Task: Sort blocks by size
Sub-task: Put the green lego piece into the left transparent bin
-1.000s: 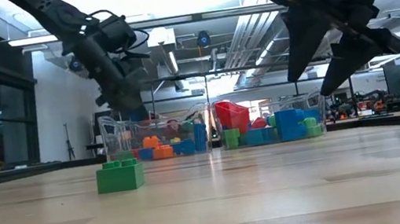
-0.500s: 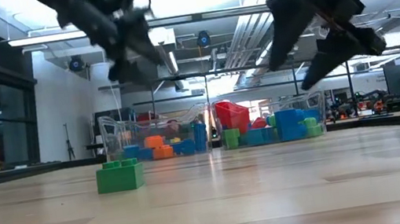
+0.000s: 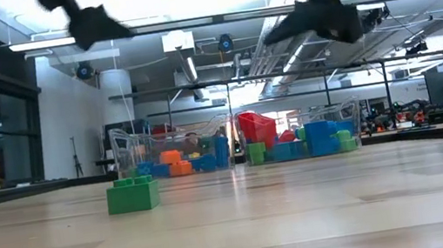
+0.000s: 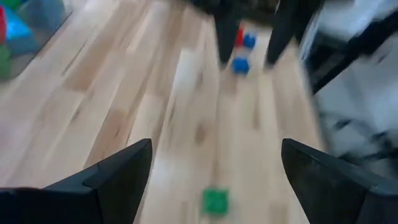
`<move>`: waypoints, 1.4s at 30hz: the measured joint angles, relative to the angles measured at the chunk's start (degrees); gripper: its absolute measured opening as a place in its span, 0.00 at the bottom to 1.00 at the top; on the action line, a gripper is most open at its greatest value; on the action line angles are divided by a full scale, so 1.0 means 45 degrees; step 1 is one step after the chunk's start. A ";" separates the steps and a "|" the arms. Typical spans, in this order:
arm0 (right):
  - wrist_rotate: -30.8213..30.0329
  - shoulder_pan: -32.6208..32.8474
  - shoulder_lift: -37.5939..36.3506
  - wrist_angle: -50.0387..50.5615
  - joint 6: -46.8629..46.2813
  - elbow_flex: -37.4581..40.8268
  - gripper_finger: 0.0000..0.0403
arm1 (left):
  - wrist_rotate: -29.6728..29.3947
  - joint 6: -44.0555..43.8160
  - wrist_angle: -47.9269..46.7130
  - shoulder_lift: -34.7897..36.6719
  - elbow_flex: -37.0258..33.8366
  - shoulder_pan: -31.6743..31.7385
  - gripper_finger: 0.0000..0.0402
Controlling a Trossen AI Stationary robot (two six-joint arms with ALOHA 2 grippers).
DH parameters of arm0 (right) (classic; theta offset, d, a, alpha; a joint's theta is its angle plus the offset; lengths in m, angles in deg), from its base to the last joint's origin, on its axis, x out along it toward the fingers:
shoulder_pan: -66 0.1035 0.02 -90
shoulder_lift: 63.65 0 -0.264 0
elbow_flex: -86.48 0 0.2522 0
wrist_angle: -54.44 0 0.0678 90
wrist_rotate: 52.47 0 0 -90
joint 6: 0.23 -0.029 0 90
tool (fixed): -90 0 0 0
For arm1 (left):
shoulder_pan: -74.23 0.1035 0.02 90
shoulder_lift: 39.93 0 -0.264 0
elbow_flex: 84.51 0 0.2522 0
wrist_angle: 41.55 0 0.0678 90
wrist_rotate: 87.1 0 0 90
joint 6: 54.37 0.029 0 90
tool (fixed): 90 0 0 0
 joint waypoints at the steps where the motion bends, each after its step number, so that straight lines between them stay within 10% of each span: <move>1: 0.0025 0.0004 0.0081 0.0134 0.0323 -0.0200 0.65 | -0.0850 0.0003 0.0005 -0.0055 -0.0337 -0.0672 0.85; 11: -0.0153 -0.0638 0.0511 0.1109 0.2192 -0.1020 0.65 | -0.2840 0.3260 0.2755 -0.4512 -0.0283 -0.2709 0.85; 19: -0.0152 -0.0842 0.0499 0.1536 0.1739 -0.1017 0.65 | -0.2369 -0.0451 0.2811 -0.7213 0.0363 -0.3100 0.85; 31: -0.0153 -0.0845 0.0499 0.1962 0.1314 -0.1017 0.65 | -0.3548 0.0138 0.3761 -0.9101 0.0405 -0.3407 0.80; 40: -0.0449 -0.0821 0.0499 0.2043 0.1216 -0.1017 0.65 | -0.1931 -0.0954 0.3546 -0.8856 0.0393 -0.2843 0.24; 42: -0.0449 -0.0821 0.0499 0.1957 0.1219 -0.1012 0.65 | -0.1532 -0.0975 0.3199 -0.8537 0.0384 -0.2542 0.24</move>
